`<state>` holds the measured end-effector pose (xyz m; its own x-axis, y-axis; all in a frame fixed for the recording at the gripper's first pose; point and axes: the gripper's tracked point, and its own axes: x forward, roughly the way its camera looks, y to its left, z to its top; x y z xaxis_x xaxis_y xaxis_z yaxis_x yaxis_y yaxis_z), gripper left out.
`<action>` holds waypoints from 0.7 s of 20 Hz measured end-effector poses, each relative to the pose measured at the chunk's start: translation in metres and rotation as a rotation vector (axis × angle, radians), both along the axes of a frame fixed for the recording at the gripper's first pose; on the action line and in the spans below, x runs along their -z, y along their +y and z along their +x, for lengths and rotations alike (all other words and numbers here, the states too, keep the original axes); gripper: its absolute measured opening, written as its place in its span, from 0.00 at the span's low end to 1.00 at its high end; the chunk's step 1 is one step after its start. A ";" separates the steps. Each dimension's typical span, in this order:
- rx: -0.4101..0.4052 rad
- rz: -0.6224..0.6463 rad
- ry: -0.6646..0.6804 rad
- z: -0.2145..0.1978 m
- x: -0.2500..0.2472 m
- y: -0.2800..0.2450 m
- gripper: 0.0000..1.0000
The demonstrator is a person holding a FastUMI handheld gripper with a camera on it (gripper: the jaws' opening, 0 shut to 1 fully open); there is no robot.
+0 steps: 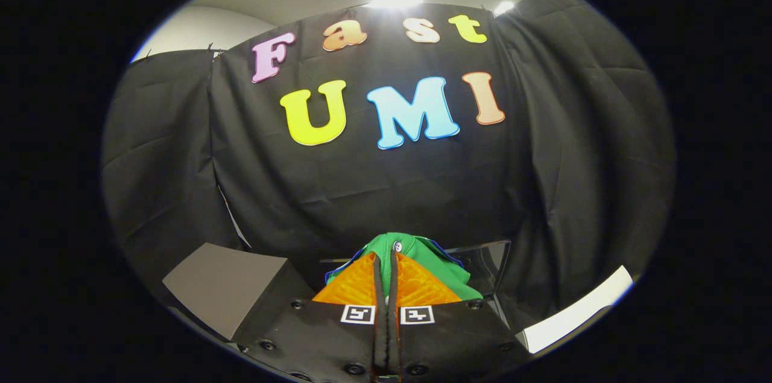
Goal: Put the clothes into the washing machine and then close the washing machine lid.
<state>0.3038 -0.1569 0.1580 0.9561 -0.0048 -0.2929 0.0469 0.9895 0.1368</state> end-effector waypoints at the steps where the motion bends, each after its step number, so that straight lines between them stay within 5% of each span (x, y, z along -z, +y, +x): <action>1: 0.002 0.001 0.011 0.000 0.009 -0.002 0.01; 14: 0.016 -0.001 0.138 0.005 0.131 -0.016 0.01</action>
<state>0.3090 -0.1728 0.0268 0.9065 -0.0204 -0.4217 0.0814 0.9885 0.1272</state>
